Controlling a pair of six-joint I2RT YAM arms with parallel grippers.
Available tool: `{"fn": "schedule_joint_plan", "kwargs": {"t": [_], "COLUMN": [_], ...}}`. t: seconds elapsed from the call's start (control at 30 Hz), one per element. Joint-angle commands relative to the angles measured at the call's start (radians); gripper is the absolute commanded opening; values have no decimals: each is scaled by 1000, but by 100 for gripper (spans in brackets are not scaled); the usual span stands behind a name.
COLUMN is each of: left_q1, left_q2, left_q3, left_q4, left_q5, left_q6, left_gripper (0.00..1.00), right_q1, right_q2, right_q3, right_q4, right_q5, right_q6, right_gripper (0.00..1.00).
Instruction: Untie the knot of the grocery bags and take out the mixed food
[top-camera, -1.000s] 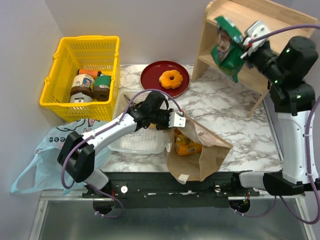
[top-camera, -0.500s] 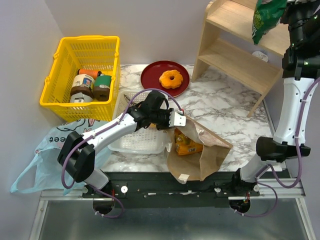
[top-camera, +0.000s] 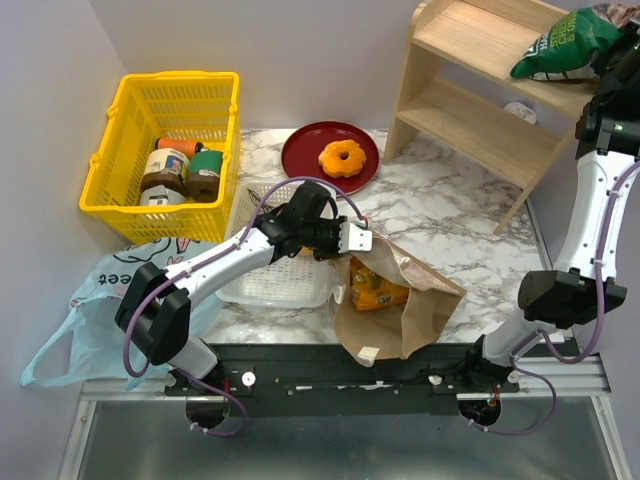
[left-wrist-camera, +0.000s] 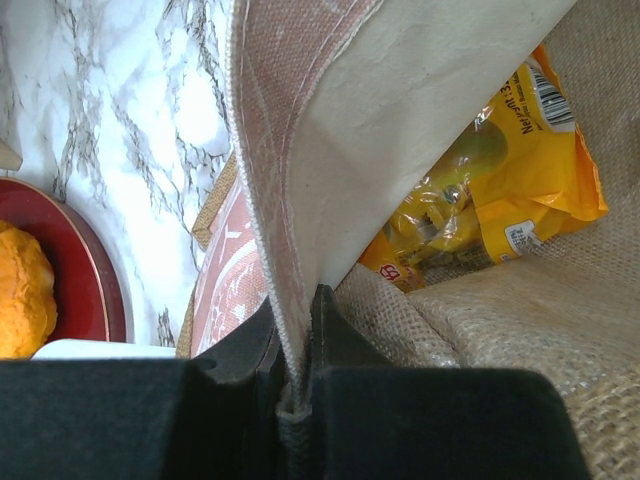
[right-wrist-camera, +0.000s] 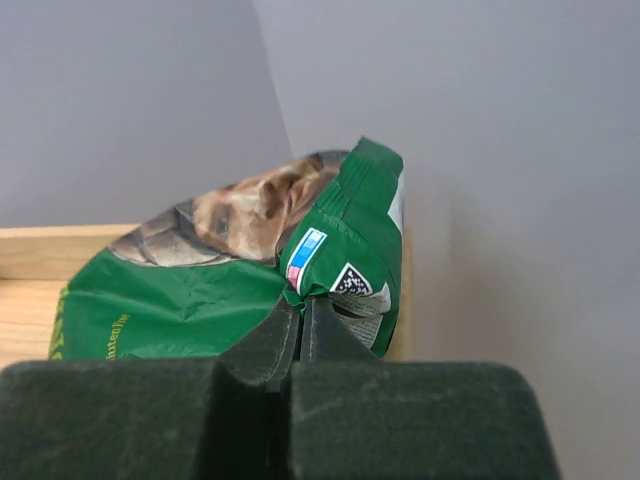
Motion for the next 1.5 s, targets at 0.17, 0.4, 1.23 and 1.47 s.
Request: {"fn": "schedule_joint_plan", "kwargs": {"t": [0.17,0.4,1.23,1.47], "left_q1": [6,4,-6,-3], "left_q2": [-2,-2,-20,-20], "left_q3": [-38,-44,-53,-51], "left_q4": [-26,-9,-26,-29], "left_q5": [-62,-54,-79,-88], "left_q6": [-30,-44,-75,-84], "left_gripper": [16,19,20,21], "right_q1": [-15,-14,158,211], "right_q2": [-194,-399,99,107], "right_q3": [-188,-341,37,35], "right_q4": [-107,-121,-26,-27], "right_q5": [-181,-145,-97,-114], "right_q6": [109,4,-496,-477], "right_gripper": [66,82,2,2]}}
